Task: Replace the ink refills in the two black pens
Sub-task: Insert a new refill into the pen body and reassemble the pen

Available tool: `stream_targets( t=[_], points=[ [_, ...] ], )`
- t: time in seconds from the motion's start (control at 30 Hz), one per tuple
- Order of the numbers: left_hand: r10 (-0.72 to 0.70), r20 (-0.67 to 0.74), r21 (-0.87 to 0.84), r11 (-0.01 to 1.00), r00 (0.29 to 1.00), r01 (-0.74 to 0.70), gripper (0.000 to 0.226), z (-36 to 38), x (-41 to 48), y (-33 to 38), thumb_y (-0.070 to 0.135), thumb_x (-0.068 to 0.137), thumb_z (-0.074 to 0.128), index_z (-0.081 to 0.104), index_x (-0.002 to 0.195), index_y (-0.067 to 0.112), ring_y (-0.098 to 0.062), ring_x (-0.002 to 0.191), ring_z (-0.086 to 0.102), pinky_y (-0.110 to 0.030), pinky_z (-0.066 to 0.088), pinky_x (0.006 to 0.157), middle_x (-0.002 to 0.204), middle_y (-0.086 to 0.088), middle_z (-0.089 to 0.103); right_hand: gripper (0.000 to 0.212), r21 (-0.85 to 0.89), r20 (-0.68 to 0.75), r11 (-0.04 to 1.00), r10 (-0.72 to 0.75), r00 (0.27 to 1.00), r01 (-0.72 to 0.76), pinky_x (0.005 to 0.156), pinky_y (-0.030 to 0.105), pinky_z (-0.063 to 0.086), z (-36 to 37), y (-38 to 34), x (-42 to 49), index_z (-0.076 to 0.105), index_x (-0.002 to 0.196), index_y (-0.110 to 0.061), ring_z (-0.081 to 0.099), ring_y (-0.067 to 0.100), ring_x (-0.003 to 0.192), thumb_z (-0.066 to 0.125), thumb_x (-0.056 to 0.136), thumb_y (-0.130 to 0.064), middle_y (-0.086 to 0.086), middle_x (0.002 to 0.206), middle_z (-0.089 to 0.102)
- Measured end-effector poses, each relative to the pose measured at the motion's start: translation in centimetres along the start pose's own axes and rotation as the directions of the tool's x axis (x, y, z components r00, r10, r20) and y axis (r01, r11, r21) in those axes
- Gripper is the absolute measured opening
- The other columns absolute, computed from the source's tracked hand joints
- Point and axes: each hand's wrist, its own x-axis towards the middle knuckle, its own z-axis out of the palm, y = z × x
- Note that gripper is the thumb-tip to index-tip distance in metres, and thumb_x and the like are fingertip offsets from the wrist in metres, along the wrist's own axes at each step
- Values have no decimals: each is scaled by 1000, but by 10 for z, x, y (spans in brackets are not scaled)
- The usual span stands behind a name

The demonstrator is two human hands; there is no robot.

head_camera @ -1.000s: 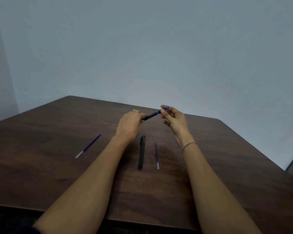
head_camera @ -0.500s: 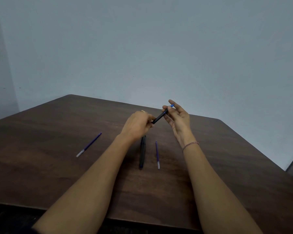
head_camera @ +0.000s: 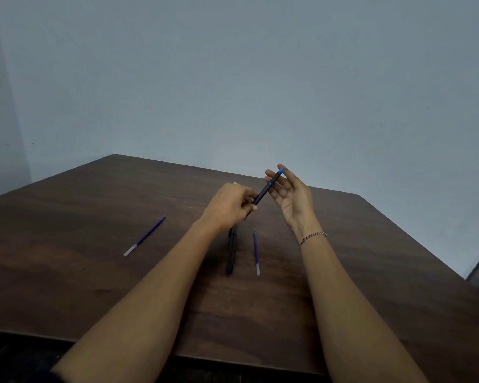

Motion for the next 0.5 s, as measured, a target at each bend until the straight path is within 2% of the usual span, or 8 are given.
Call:
stream_targets(
  t=[0.13, 0.23, 0.37, 0.5],
  points=[
    [-27, -7, -52, 998, 1000, 27, 35, 1, 0, -1, 16, 82, 69, 65, 116, 9, -13, 87, 63, -20, 47, 79, 101, -9, 70, 26, -41, 25, 999, -20, 999, 21, 70, 25, 58, 2, 1, 0, 61, 116, -11, 71, 17, 82, 48, 95, -4, 7, 88, 75],
    [-28, -5, -68, 997, 1000, 28, 35, 1, 0, 0, 16, 82, 70, 65, 116, 9, -7, 80, 57, -18, 45, 77, 100, -8, 70, 25, -77, 39, 996, -41, 998, 43, 70, 24, 57, 1, 1, 0, 61, 115, -15, 71, 14, 82, 53, 94, -5, 4, 86, 75],
    [-31, 7, -86, 996, 1000, 31, 36, 2, 1, -1, 16, 82, 70, 63, 117, 9, -6, 80, 56, -17, 45, 76, 100, -7, 70, 22, -102, 29, 994, -43, 999, 46, 65, 20, 55, 0, 1, 0, 63, 110, -20, 71, 11, 81, 57, 92, -8, 3, 86, 75],
    [-10, 0, -79, 997, 1000, 10, 35, 2, 2, -2, 18, 82, 70, 65, 115, 9, -6, 76, 57, -14, 44, 72, 95, -6, 71, 23, -161, -20, 984, -74, 997, 70, 60, 17, 52, 0, 0, 0, 64, 106, -19, 65, 5, 67, 67, 85, -10, -4, 73, 70]
  ],
)
